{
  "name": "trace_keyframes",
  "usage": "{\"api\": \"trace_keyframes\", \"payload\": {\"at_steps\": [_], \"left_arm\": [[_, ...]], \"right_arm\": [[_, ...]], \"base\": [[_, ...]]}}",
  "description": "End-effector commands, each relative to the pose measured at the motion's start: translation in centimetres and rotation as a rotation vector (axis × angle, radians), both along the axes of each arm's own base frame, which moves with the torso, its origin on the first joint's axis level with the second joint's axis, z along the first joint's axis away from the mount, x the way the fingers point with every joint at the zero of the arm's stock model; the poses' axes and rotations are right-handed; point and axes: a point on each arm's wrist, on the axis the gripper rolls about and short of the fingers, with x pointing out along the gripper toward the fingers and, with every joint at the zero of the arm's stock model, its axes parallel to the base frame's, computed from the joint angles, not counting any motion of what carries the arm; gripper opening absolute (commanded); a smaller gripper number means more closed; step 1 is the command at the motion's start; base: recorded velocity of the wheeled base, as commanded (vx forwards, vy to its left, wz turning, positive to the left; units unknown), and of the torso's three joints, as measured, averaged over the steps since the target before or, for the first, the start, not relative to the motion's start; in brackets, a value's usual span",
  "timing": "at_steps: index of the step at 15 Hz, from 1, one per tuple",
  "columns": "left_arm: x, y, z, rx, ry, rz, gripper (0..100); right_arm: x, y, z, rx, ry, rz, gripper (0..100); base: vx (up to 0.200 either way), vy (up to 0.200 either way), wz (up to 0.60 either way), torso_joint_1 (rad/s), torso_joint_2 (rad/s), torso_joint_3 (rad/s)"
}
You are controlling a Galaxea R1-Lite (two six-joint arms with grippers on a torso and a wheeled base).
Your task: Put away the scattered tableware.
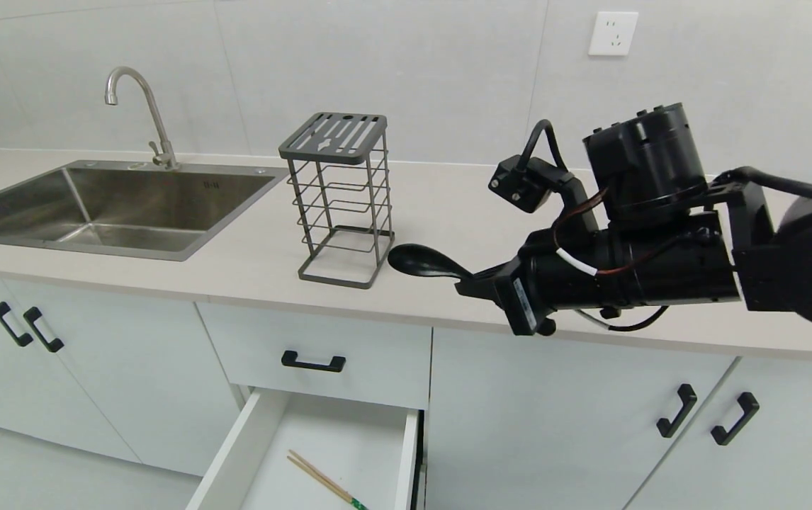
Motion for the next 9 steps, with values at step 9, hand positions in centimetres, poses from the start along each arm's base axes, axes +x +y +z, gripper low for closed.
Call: {"api": "trace_keyframes", "payload": {"at_steps": [9], "left_arm": [[0.0, 0.0, 0.0, 0.000, 0.002, 0.000, 100]], "right_arm": [[-6.1, 1.6, -1.9, 0.114, -0.004, 0.132, 0]], "base": [[0.000, 0.000, 0.00, 0.000, 0.00, 0.000]]}}
